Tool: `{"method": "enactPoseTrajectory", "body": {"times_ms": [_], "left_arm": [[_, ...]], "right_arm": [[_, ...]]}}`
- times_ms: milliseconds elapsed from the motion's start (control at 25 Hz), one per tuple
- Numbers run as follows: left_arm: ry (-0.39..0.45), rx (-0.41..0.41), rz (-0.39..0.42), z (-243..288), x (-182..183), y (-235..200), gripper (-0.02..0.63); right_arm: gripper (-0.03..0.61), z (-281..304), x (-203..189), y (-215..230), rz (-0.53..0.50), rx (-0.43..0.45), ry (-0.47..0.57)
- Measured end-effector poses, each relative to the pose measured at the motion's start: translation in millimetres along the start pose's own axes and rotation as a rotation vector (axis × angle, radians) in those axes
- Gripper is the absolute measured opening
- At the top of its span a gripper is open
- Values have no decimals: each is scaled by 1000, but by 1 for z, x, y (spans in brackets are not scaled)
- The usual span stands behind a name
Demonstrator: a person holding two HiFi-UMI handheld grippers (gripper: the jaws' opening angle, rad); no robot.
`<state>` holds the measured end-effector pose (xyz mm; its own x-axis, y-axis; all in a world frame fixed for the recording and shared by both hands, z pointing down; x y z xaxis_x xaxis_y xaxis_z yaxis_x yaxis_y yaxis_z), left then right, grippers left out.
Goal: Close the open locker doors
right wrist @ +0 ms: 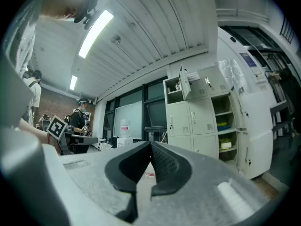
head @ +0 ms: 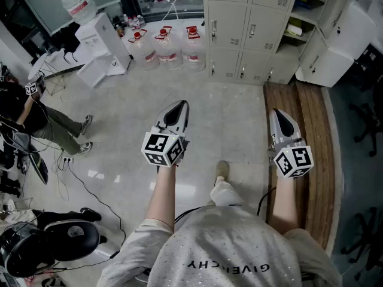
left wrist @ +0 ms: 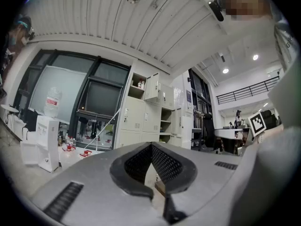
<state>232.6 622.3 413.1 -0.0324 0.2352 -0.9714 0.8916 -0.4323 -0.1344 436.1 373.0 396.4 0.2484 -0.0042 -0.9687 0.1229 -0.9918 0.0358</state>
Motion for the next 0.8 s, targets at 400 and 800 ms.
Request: {"method": "enactPoseTrajectory", "body": {"times_ms": [400,800], "left_arm": [[-34,25,-22,70,-22,-40,-3],[-31,38,-32,171,-26,-79,-3]], "right_arm": [[2,73,-34,37,38,32,-40],[2,162,-44,97,72,52,-39]]}}
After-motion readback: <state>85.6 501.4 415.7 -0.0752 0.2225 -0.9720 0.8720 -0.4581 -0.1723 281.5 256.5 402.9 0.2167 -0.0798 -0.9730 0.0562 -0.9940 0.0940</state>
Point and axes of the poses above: the fingertips, and each gripper's own axes: z forward along the fingers, y to its right, x out of its top, the point moved 6 cm from there along -z, backward along the fingers, and after that the axes turned 10 degrees about y, right-handed, at the moved point
